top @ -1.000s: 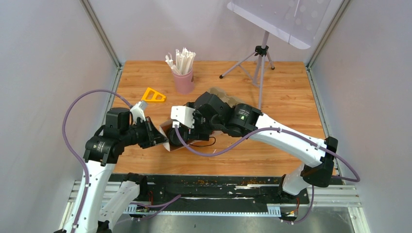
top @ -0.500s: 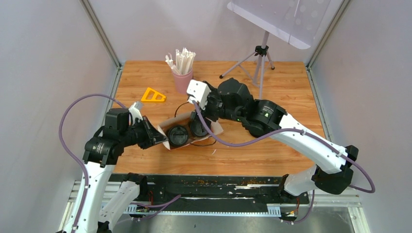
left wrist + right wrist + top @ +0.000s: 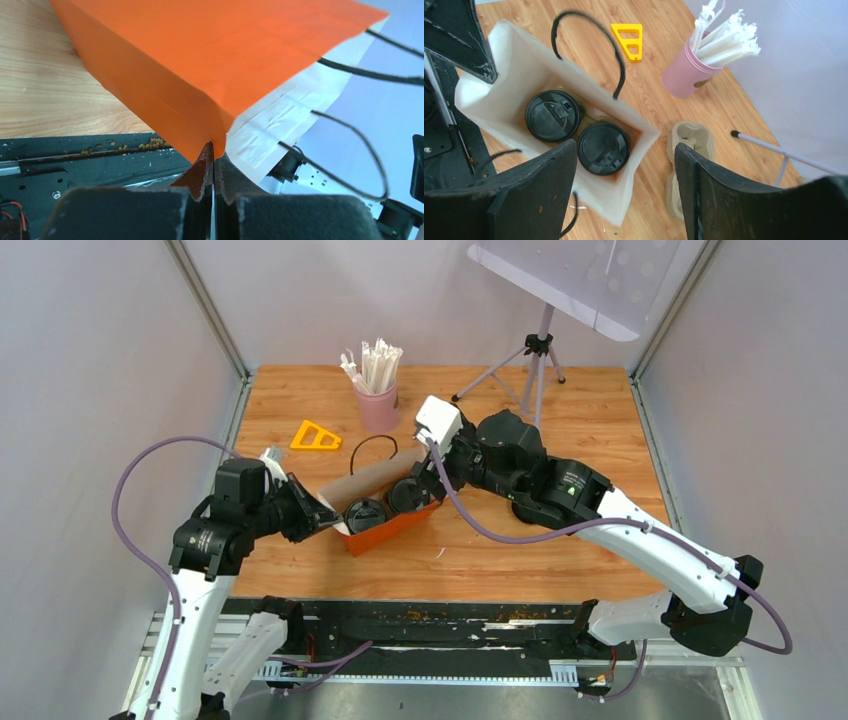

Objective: Pack the takeout coffee

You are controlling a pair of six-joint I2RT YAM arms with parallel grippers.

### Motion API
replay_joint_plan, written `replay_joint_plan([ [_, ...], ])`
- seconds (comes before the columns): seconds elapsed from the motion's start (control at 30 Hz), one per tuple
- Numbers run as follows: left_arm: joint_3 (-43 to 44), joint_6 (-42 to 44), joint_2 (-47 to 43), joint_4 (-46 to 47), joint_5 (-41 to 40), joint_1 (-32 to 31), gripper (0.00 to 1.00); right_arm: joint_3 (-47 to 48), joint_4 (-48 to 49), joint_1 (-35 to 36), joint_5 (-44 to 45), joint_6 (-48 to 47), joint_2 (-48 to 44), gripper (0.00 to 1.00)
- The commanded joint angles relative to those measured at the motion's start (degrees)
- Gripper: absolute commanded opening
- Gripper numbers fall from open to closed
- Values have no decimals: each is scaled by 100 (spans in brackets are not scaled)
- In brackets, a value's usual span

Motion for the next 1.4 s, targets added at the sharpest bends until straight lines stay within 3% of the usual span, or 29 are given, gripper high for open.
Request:
replay_joint_plan([
  [0.0,307,-180,200,8,-361,2,0,-67,175,-203,232,365,-126,72],
  [0.2,358,-81,449,-14,-526,2,1,242,-416,-486,221,689,130,72],
  [0.53,463,-66,437,-146,-929,2,19,140,-528,-756,0,862,50,74],
  [0.67,582,-12,441,-156,-984,1,20,195,-615,-777,12,840,64,74],
  [0.9,1713,954,659,-683,-1856,2,57,256,-792,-785,65,928,65,78],
  [1.1,2665,1764,985,-755,-2592,2,73,243,-889,-785,-2,1103,-3,83],
  [1.27,3015,2187,1445,-129,-2934,2,84,208,-892,-783,-193,1401,-168,93],
  [1.3,3117,2301,1593,86,-2959,2,95,193,-905,-780,-240,1459,-221,97],
  [1.37,3328,2458,1967,516,-3123,1,100,162,-943,-785,-339,1537,-329,100],
])
